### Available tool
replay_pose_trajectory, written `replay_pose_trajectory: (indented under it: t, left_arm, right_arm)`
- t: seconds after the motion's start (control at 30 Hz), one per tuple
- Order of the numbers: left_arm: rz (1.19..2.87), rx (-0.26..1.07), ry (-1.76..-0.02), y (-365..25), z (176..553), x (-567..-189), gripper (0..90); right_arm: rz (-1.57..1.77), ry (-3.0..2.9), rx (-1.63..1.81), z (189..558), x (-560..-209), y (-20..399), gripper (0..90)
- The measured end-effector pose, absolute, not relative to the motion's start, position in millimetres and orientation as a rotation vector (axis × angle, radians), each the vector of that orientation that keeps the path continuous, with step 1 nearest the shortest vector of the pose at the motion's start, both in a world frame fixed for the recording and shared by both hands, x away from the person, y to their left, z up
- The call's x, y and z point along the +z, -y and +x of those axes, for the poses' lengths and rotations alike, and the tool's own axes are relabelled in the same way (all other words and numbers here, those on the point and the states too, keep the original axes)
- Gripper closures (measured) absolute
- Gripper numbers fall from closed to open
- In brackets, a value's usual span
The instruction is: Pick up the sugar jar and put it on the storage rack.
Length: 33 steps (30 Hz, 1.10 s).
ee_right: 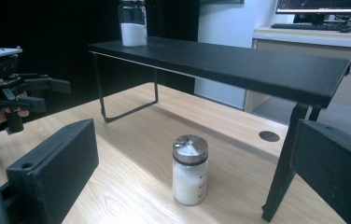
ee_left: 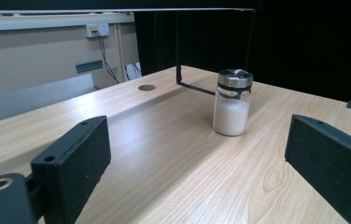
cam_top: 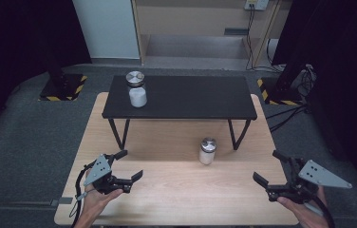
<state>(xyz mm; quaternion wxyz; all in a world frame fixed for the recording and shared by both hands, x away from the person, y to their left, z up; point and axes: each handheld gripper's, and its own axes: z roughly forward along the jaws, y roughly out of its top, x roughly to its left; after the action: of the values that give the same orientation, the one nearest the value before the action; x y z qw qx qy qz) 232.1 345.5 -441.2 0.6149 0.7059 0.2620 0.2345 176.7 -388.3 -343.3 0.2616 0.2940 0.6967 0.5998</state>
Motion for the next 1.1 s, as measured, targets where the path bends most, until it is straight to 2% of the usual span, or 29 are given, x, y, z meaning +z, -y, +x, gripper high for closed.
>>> replay_pose_trajectory:
  t: [0.23,0.43,1.1]
  left_arm:
    - [1.600,0.537,-0.624,-349,231,-443,5.5]
    - [1.589,0.538,-0.631,-351,231,-444,5.5]
    - [1.606,0.541,-0.614,-349,230,-443,5.5]
  right_arm:
    - [0.812,-1.919,1.600,182,-312,381,1.4]
    - [0.827,-1.939,1.568,189,-304,374,1.4]
    - [0.932,-2.012,1.447,237,-331,330,2.1]
